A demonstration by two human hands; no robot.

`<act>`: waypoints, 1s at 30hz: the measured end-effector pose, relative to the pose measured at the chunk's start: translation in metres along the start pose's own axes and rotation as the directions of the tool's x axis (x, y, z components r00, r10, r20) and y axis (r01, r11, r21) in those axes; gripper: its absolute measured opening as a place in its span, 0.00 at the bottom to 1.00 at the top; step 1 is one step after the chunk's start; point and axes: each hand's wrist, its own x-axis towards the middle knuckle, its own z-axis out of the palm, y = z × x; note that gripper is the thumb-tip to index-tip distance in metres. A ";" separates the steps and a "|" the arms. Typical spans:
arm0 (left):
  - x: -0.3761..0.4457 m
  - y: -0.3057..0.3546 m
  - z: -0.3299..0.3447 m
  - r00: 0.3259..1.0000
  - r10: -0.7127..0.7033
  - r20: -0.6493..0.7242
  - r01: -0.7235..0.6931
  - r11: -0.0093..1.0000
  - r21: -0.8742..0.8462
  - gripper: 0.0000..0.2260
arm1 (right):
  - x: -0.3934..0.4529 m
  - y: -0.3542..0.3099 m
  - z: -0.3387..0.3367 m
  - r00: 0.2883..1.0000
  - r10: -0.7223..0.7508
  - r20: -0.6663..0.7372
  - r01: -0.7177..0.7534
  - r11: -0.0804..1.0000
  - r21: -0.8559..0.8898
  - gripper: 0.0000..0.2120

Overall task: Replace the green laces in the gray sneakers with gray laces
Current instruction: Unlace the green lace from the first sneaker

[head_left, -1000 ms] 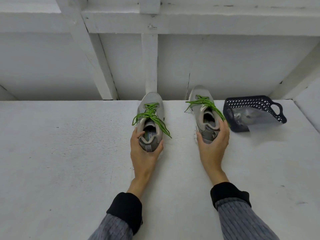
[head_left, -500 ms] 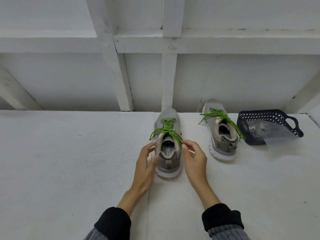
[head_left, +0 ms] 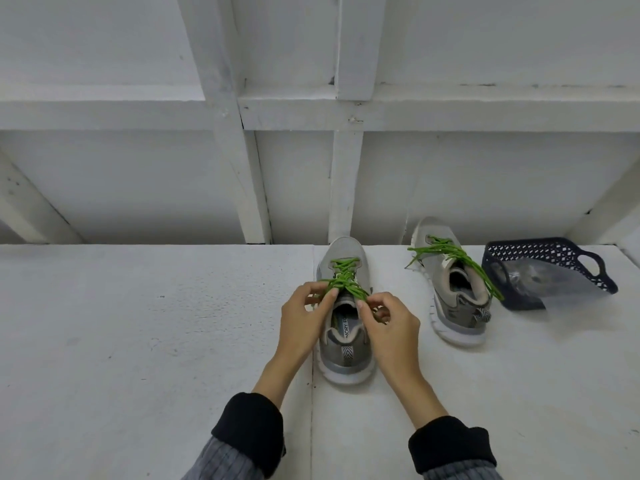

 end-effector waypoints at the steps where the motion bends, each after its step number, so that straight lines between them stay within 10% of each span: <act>1: 0.000 -0.001 0.000 1.000 0.011 -0.006 -0.011 1.000 -0.001 0.06 | -0.002 0.000 0.003 1.000 -0.013 -0.014 0.013 1.000 -0.001 0.03; 13: 0.028 0.007 -0.020 0.988 0.103 0.113 -0.108 0.993 0.040 0.06 | 0.013 -0.010 -0.005 0.987 -0.154 0.034 0.157 0.984 -0.089 0.07; 17: 0.038 0.001 -0.024 0.988 0.045 0.150 -0.065 0.989 0.135 0.10 | 0.023 -0.021 -0.005 0.994 0.040 0.100 -0.056 0.985 0.166 0.07; 25: 0.034 0.004 -0.023 0.995 -0.007 0.103 -0.001 0.997 0.083 0.10 | 0.034 -0.024 -0.017 0.917 0.332 0.222 -0.351 0.406 0.843 0.12; 30: 0.028 0.002 -0.016 0.979 0.205 0.004 -0.201 0.954 0.224 0.06 | 0.035 -0.018 -0.019 0.946 0.310 0.093 -0.278 0.631 0.724 0.09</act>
